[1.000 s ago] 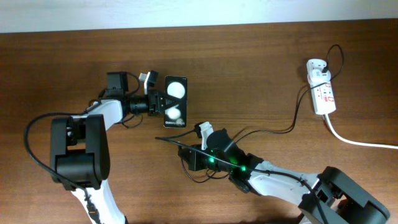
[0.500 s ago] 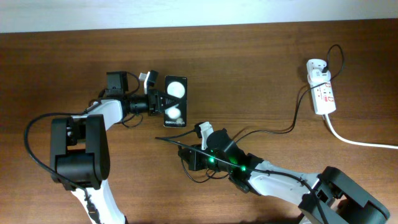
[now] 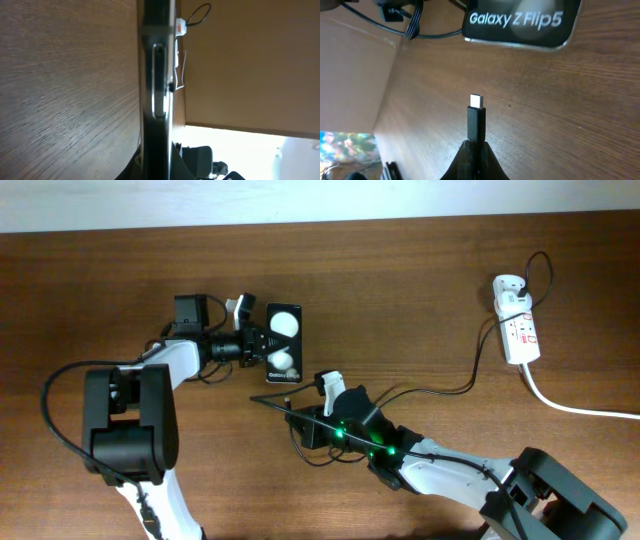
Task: Plug charger to phone and switch on socket
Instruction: 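Lift the USB-C plug with the right gripper up to the phone's bottom port, then push the USB-C plug into the phone's bottom port with the right gripper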
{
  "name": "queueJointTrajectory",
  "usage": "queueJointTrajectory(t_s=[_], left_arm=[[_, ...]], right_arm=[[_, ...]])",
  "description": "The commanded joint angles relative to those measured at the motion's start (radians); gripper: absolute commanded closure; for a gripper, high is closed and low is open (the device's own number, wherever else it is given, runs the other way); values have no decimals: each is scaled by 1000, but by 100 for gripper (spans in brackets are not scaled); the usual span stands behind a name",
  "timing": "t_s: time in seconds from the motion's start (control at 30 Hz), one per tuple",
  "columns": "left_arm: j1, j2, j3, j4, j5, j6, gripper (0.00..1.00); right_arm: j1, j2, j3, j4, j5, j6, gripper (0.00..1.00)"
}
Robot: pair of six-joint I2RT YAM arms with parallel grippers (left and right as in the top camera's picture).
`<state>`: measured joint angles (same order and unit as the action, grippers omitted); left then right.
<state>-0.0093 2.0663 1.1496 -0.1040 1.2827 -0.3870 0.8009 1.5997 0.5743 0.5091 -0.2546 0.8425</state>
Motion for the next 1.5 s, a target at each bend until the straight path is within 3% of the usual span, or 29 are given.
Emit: queueJointTrajectory(t_s=[0.0,0.17,0.23,0.3,0.63,0.8,1.47], left_arm=[[-30,-38,-3,18,31,-5,100],[-32,-38,-3,18,47,-6,100],[-33,-38,-3,22,64,-30,95],[-34,-38,-2,26,64,-50,100],[-35,-38,-3,51,114,-50,100],[-50,-38,-2,107,196,-50,100],[-50,-38,-3,119,168,-50,100]], right_arm=[[4,-4,-2,4,102,4,96],[4,17,-2,5,135,5,96],[4,17,-2,6,128,5,96],[4,17,-2,5,89,5,96],[4,17,-2,33,89,40,96],[4,17,-2,38,90,124,96],[5,17,-2,56,82,139,96]])
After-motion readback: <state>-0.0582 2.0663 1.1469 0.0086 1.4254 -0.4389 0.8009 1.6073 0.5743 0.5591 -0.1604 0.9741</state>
